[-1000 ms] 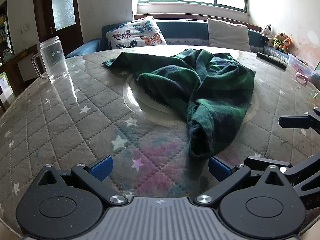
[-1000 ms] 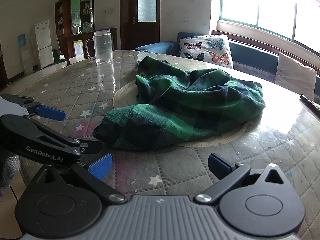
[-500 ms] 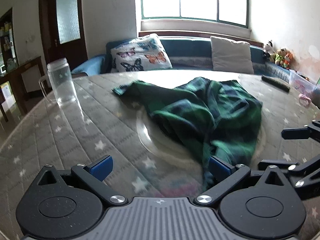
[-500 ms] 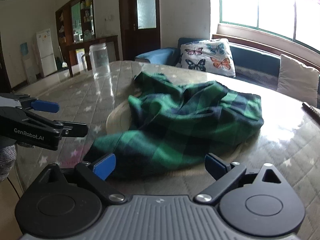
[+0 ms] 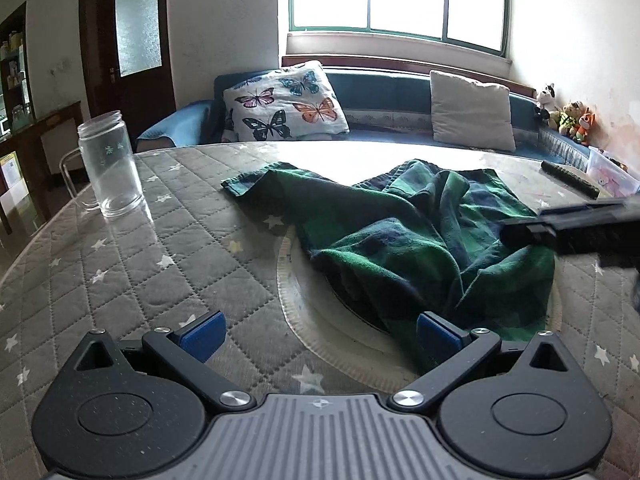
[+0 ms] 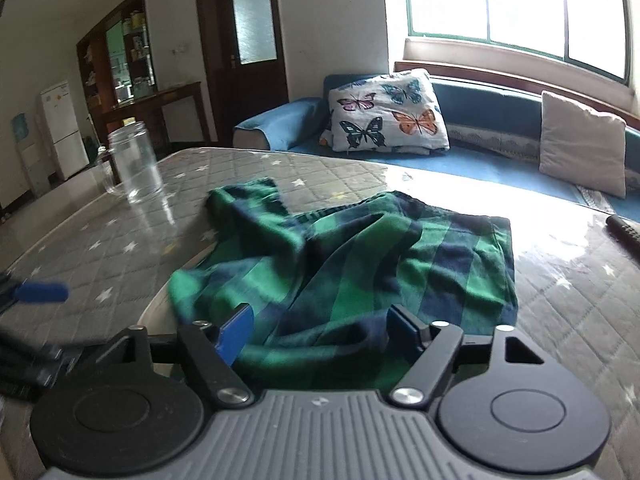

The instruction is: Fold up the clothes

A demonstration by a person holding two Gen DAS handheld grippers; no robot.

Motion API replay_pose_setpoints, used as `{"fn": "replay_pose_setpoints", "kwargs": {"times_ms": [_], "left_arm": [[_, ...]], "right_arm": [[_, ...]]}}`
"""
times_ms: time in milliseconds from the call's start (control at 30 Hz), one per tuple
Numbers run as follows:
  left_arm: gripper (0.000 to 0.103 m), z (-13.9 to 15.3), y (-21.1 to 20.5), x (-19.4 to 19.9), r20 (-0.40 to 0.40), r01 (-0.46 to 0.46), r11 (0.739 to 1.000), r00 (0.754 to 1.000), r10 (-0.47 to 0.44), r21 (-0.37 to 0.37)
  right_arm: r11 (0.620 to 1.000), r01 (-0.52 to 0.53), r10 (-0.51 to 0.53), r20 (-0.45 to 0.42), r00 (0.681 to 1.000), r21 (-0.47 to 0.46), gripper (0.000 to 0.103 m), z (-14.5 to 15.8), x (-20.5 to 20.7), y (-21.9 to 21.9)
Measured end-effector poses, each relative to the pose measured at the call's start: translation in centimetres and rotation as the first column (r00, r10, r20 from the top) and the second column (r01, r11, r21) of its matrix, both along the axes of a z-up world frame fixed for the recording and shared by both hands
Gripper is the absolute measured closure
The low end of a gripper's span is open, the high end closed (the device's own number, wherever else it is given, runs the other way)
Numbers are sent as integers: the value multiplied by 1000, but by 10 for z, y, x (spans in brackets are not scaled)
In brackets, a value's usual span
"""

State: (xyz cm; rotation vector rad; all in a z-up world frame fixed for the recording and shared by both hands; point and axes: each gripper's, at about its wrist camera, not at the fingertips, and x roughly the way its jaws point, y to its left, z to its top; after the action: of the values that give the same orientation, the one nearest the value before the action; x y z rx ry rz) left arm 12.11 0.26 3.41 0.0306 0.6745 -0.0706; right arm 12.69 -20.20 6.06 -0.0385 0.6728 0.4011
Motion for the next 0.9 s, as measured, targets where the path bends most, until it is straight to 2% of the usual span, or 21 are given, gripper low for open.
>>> {"fn": "replay_pose_setpoints", "kwargs": {"times_ms": [200, 367, 400, 500, 567, 733, 900], "left_arm": [[0, -4, 2, 16, -17, 1, 1000, 1000, -1, 3], [0, -7, 2, 26, -31, 5, 1000, 1000, -4, 11], [0, -8, 2, 28, -35, 4, 1000, 999, -4, 13], [0, -9, 1, 33, -40, 2, 1000, 999, -1, 22], [0, -9, 1, 36, -41, 1, 1000, 999, 0, 28], [0, -8, -5, 44, -41, 5, 999, 999, -3, 40], [0, -4, -16, 51, -25, 26, 998, 999, -25, 56]], "right_arm": [[998, 38, -35, -68, 997, 48, 39, -14, 62, 1], [994, 73, -62, -134, 989, 82, 55, -32, 99, 2], [993, 80, -66, -148, 987, 87, 60, -37, 104, 2], [989, 82, -60, -170, 984, 122, 87, -46, 113, -3], [986, 95, -72, -168, 983, 134, 97, -47, 111, -7], [981, 111, -94, -111, 989, 162, 100, -33, 92, -28], [978, 159, -156, -30, 987, 137, 101, -8, 55, -66]]}}
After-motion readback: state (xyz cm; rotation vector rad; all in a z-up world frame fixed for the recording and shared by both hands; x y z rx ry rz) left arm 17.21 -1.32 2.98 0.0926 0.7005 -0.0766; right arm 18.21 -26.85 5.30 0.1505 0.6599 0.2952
